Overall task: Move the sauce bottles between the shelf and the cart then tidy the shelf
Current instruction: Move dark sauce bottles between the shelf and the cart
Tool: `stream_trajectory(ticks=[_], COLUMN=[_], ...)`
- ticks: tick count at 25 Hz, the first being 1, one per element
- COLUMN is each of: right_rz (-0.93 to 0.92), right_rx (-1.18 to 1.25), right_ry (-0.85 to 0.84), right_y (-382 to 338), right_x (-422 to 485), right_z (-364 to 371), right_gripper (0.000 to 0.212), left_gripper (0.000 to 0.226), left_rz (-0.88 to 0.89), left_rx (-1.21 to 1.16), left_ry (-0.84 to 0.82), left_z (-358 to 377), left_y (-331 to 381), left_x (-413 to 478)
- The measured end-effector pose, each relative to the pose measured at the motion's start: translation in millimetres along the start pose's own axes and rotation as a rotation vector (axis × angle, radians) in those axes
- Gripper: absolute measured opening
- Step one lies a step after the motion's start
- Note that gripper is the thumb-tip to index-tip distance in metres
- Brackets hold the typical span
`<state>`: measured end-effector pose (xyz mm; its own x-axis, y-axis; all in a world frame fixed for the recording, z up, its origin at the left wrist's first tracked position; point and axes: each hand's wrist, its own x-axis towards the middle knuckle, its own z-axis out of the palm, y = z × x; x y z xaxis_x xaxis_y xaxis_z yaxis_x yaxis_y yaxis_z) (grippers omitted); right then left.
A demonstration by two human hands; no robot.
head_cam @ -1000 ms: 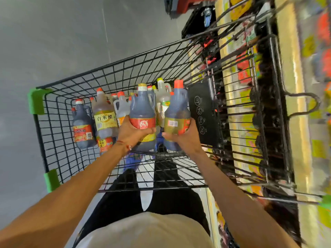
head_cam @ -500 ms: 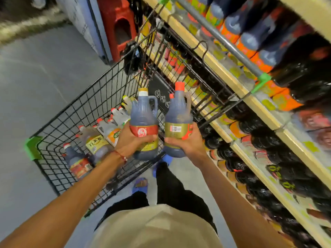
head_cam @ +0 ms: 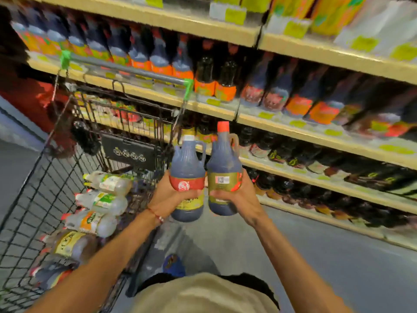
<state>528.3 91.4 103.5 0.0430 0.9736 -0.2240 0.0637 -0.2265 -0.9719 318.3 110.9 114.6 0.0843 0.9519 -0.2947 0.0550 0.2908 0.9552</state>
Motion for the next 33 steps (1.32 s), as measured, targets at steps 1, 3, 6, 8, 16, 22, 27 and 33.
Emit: stream_trajectory(ticks=[1,3,6,8,16,22,27,33], right_rz=[-0.006,-0.024,-0.043,-0.031,0.060,0.068,0.094,0.082], right_rx=[0.018,0.027,0.055,0.064,0.181,0.147,0.074,-0.007], right_ry=[0.036,0.097,0.150,0.207,0.372,0.445,0.496,0.465], right_y=[-0.6,-0.9,3.1,12.5,45.6,55.7,62.9,68.1], right_x=[-12.4,-34.8,-68.8,-87.7,-136.9,-118.7,-83.8,-54.1], right_z=[-25.3,-80.5,-171.0,-226.8,-403.2,-510.7,-594.5,-680.3], right_gripper=[0.099,0.076,0.052,0.069,0.072,0.074,0.080,0.091], left_gripper=[0.058,0.055,0.055,0.059,0.070,0.072,0.074,0.088], left_rz=[0.006,0.024,0.048,0.072,0.096,0.101,0.136,0.121], left_rx=[-0.002,0.009,0.043,0.067,0.111,0.168,0.232,0.286], left_ry=[-0.032,-0.085,-0.183,-0.245,-0.467,-0.542,-0.527,-0.481], left_z=[27.5,88.6,185.1,240.7,428.7,537.5,617.2,690.6], left_y=[2.7,8.1,9.6,5.6,15.5,17.5,16.3,28.7], left_x=[-1.0,-7.5,-22.9,-27.1,-28.4,18.7,67.9,88.1])
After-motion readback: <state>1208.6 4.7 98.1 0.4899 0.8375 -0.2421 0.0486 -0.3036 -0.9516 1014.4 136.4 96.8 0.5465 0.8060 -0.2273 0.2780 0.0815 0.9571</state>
